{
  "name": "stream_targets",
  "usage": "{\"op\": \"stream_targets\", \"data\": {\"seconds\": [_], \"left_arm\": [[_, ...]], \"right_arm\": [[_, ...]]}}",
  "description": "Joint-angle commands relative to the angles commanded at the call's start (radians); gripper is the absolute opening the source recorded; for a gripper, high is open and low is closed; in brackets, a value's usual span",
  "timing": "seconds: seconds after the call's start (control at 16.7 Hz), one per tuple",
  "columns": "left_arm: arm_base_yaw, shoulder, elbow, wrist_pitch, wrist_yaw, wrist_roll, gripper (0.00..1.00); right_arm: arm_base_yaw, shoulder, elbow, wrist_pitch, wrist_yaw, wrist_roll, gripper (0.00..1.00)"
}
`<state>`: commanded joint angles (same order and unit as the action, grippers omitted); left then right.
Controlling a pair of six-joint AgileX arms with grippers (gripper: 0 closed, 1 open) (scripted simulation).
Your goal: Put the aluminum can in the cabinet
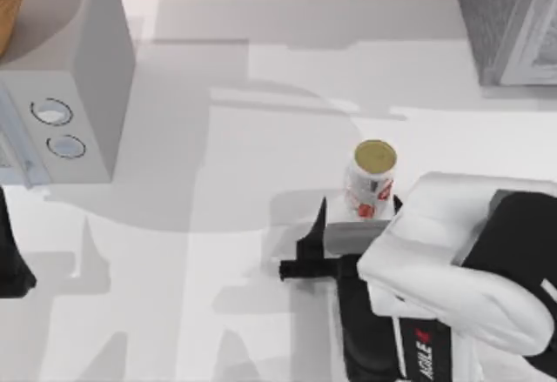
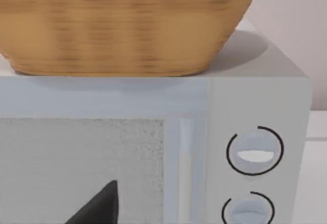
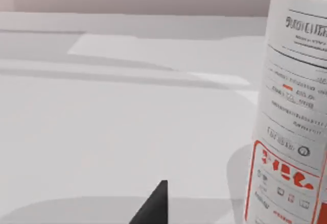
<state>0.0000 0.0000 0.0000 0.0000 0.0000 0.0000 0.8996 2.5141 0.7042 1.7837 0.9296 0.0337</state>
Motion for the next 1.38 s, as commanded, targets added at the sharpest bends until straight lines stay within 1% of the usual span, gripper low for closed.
{"op": "stream_targets", "data": {"seconds": [0.24, 0.78, 1.2, 1.38], "left_arm": [[0.000, 0.000, 0.000, 0.000, 0.000, 0.000, 1.00], [0.000, 0.000, 0.000, 0.000, 0.000, 0.000, 1.00], [0.000, 0.000, 0.000, 0.000, 0.000, 0.000, 1.00], [0.000, 0.000, 0.000, 0.000, 0.000, 0.000, 1.00]], "right_arm": [[-0.033, -0.016, 0.024, -0.016, -0.022, -0.024, 1.00], [-0.105, -0.034, 0.065, -0.075, -0.096, -0.025, 1.00], [-0.114, -0.036, 0.071, -0.083, -0.106, -0.024, 1.00], [-0.114, -0.036, 0.071, -0.083, -0.106, -0.024, 0.77]]}}
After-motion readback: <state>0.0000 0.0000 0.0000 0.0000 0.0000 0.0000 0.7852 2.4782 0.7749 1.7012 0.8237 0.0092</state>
